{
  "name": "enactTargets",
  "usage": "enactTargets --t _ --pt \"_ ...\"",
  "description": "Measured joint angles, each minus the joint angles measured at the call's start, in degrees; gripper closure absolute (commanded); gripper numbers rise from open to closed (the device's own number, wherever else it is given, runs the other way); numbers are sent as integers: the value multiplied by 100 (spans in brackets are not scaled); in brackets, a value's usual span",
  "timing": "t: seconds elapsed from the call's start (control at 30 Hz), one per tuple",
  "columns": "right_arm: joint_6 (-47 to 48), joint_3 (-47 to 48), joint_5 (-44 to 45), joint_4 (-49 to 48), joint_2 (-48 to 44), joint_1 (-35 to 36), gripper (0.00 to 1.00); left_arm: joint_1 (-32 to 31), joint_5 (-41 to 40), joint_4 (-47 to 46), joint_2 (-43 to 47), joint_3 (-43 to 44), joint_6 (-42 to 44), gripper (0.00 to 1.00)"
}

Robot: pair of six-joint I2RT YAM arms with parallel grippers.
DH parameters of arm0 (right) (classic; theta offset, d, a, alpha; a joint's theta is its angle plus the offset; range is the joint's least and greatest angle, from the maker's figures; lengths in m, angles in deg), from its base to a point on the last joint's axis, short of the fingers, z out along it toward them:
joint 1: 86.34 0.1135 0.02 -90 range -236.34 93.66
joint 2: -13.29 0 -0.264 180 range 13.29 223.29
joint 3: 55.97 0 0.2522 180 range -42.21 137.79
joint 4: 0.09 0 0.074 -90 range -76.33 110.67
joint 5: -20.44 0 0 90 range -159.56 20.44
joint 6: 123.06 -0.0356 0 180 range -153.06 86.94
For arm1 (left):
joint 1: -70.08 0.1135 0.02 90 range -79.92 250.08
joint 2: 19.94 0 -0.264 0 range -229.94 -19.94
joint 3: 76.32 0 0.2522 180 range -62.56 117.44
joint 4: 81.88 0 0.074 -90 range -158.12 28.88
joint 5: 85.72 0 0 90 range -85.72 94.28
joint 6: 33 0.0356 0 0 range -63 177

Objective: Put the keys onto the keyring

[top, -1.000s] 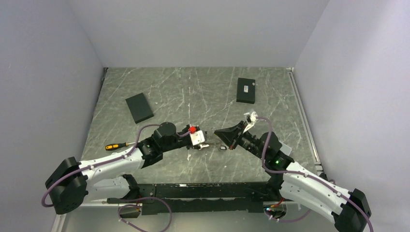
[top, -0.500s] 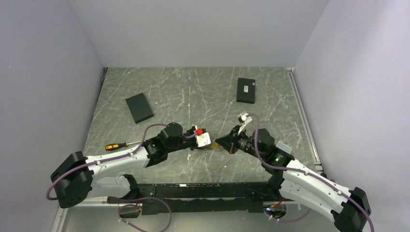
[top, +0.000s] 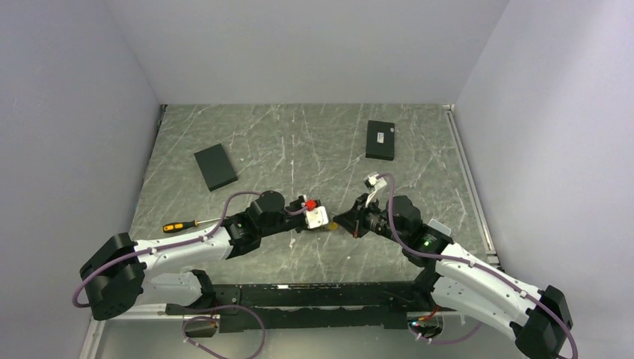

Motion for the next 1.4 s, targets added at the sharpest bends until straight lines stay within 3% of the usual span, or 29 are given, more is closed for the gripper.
enactTargets --t 0.67,0.7,0.73,0.93,1.1,1.4 --pt "0 22 0 146 -140 0 100 -39 -42 -2 -4 0 -2 100" --pt "0 22 0 144 -133 0 91 -42 -42 -2 -4 0 -2 100" --pt "0 24 0 144 -131 0 100 -44 -39 -2 -9 0 -2 100" --pt "197 68 505 138 -87 13 100 -59 -42 -4 -35 0 -2 100" --pt "-306 85 1049 131 -76 13 100 -74 -42 -4 -35 0 -2 100" --pt "-529 118 1062 127 -76 13 100 -76 -79 -4 -35 0 2 100"
